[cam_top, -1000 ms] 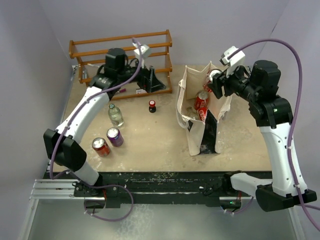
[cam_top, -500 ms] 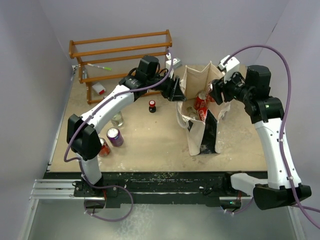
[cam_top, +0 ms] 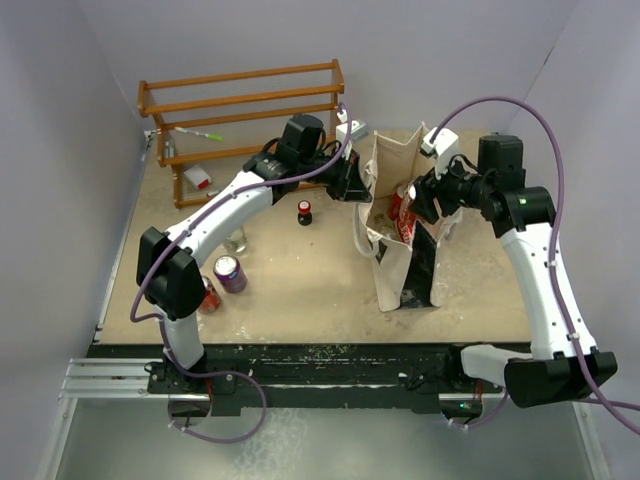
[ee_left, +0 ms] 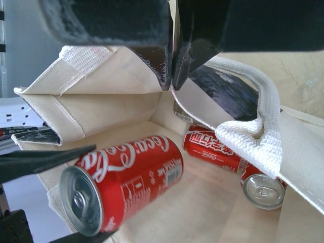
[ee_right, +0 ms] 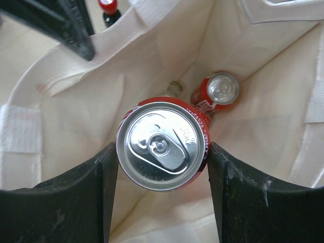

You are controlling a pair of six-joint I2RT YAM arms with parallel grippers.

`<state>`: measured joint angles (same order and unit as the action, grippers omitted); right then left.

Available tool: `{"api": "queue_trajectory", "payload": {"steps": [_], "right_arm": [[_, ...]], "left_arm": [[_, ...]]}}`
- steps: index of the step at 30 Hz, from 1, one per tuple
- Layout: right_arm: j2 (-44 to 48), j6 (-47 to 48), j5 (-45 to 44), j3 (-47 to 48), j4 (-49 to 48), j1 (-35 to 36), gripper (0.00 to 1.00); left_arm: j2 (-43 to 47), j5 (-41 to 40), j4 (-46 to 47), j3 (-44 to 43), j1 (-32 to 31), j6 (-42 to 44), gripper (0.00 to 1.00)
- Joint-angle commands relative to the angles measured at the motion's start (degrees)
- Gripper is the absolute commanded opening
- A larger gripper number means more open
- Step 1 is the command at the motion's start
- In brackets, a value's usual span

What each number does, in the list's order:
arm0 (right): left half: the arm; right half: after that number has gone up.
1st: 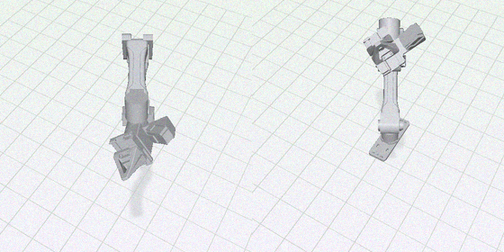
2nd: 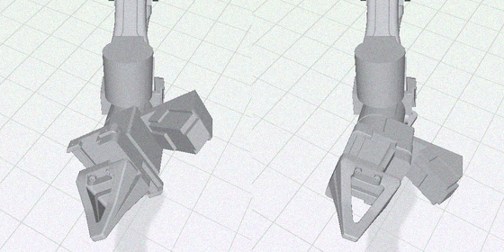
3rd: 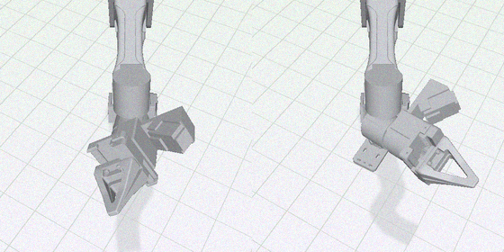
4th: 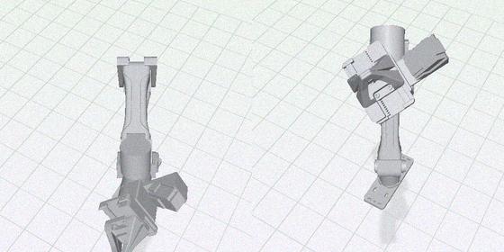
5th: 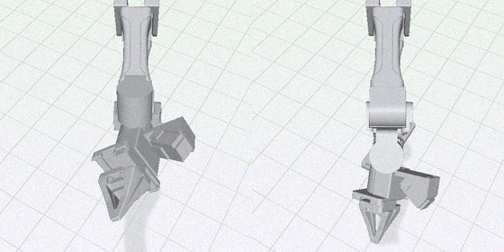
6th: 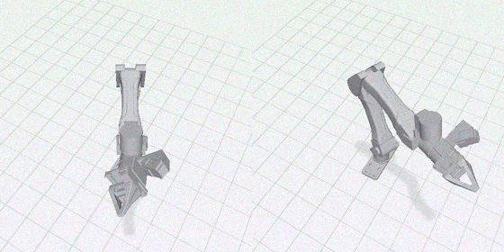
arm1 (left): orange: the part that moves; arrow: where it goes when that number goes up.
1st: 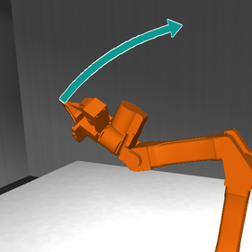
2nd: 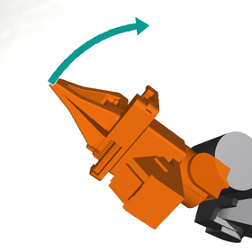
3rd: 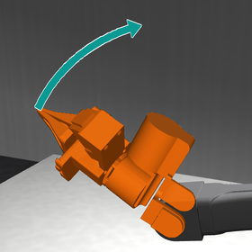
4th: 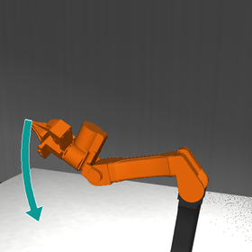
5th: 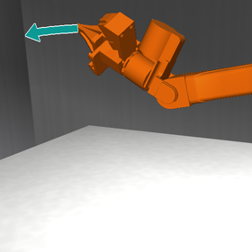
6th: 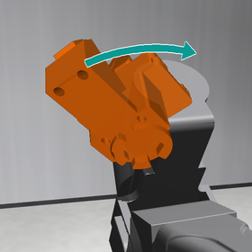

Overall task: Place the beverage into the canvas bag
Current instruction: Place the drink in the canvas bag.

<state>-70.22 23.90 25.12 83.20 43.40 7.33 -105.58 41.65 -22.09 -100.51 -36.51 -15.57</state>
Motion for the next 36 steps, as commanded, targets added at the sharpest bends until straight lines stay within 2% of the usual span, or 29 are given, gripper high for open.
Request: {"api": "queue_trajectory", "payload": {"steps": [1,10,18,23,30,36], "right_arm": [[4.83,2.6,6.46,0.78,0.79,-0.13,0.0],[11.59,6.37,6.7,-2.85,9.66,-0.13,0.0],[13.61,8.73,5.89,-5.15,15.73,-0.13,0.0],[14.8,6.22,0.62,-8.08,9.9,-0.13,0.0],[9.11,0.21,-4.79,-2.29,0.27,-0.13,0.0],[3.83,-3.59,-6.25,0.76,-2.29,-0.13,0.0]], "left_arm": [[1.08,0.15,1.95,-0.68,-0.84,-0.58,0.0],[1.57,-2.67,2.05,-0.25,-1.08,-0.86,0.0],[0.61,-3.76,1.52,-1.21,-1.18,0.65,0.0],[0.11,-1.94,0.85,-1.65,-1.25,2.3,0.0],[-0.15,-0.15,1.16,-1.44,-1.69,2.99,0.0],[-0.09,-0.29,1.14,-1.26,-1.87,3.68,0.0]]}}
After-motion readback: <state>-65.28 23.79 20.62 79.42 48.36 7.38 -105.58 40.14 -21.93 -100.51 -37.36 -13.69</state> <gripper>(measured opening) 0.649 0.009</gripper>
